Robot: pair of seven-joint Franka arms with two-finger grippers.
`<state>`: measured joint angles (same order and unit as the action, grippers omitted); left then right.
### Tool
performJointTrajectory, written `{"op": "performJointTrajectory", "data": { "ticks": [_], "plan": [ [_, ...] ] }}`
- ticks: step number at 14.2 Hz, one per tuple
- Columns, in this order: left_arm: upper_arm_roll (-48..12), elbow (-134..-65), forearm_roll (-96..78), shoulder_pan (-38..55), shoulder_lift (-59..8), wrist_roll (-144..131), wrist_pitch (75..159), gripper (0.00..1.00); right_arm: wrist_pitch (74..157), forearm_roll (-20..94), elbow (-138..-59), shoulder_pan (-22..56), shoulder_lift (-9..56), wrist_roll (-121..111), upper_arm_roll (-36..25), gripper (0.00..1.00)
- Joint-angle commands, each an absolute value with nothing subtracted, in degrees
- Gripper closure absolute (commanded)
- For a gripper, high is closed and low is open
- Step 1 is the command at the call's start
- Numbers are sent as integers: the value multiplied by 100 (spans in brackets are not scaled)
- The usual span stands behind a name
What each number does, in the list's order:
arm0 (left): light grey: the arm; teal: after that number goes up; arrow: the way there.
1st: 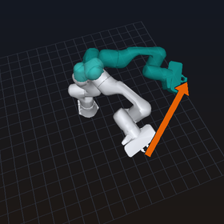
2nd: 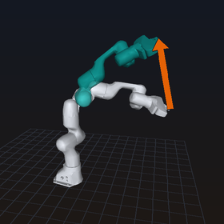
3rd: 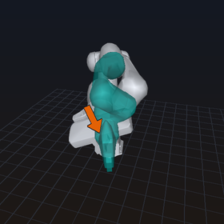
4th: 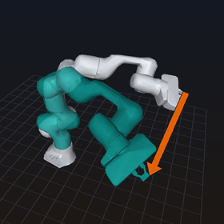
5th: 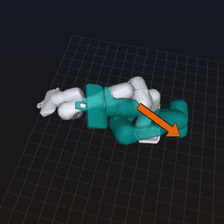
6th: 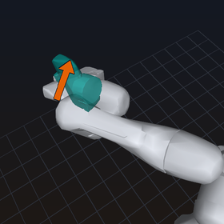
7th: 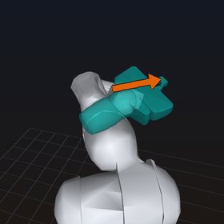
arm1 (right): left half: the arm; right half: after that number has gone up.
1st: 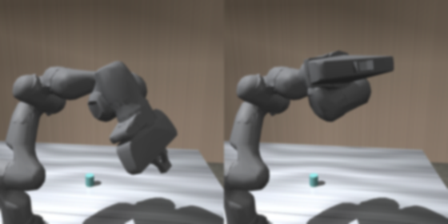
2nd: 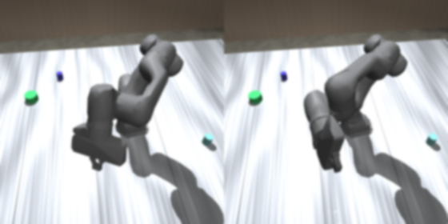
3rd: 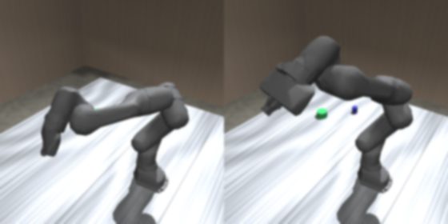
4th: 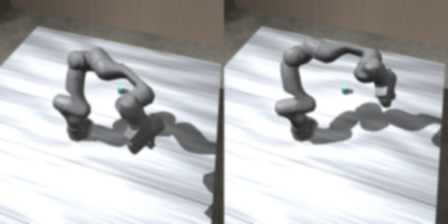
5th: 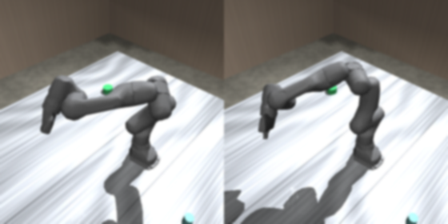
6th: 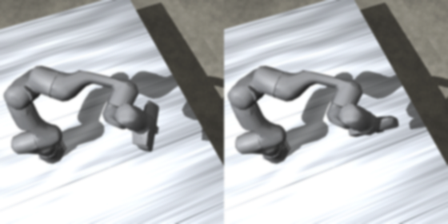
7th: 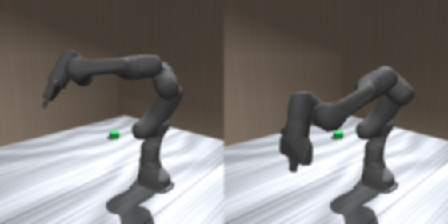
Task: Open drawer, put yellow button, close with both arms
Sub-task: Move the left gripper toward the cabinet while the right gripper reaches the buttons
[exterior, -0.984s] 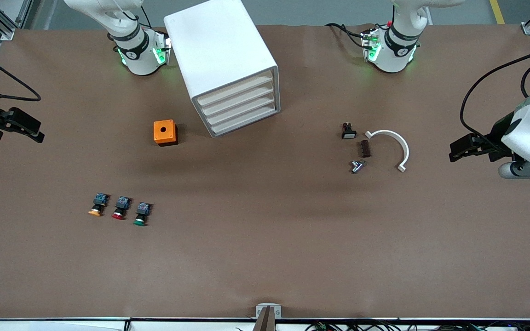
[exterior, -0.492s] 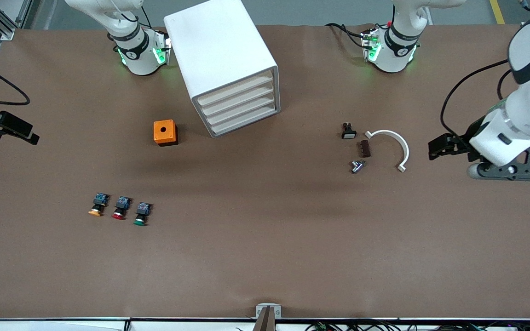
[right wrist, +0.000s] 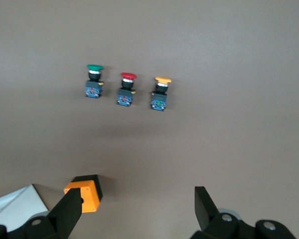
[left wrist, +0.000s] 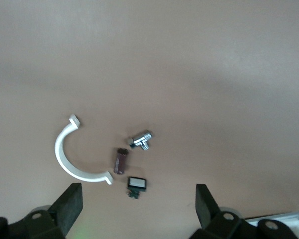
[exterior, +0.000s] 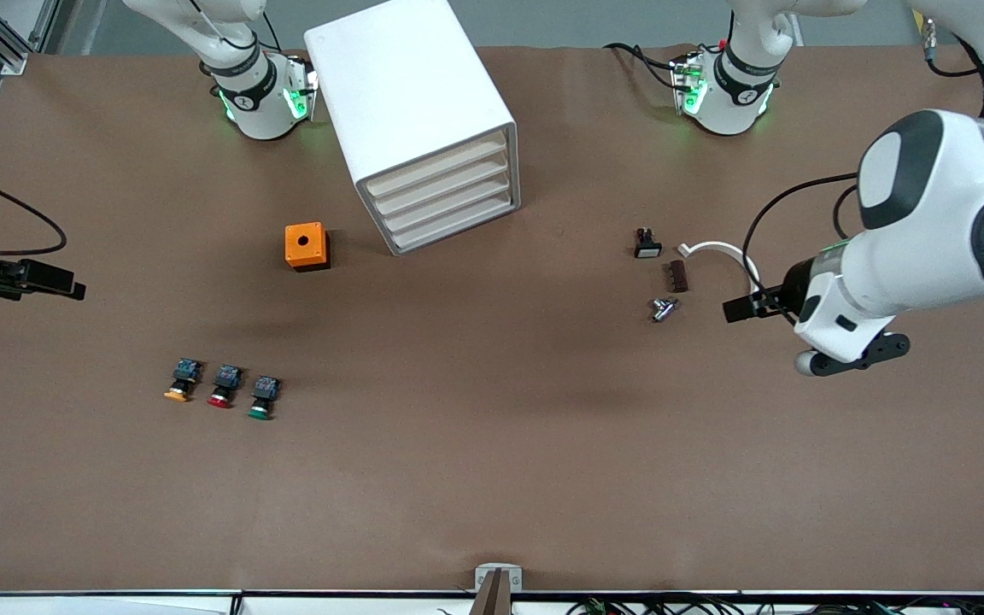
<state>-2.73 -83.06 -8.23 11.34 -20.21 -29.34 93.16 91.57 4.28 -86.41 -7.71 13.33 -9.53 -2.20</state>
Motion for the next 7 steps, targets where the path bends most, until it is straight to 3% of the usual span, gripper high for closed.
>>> {"op": "performJointTrajectory", "data": {
  "ticks": [1, 7],
  "plan": [
    [-255, -8191, -923, 1485, -2276, -3725, 9264, 0, 9132, 501, -8534, -1019, 1686, -1291, -149, 0],
    [-281, -8174, -1341, 2258, -2759, -6379, 9237, 0, 9307, 448, -8534, -1063, 2389, -1222, -149, 0]
  ]
}}
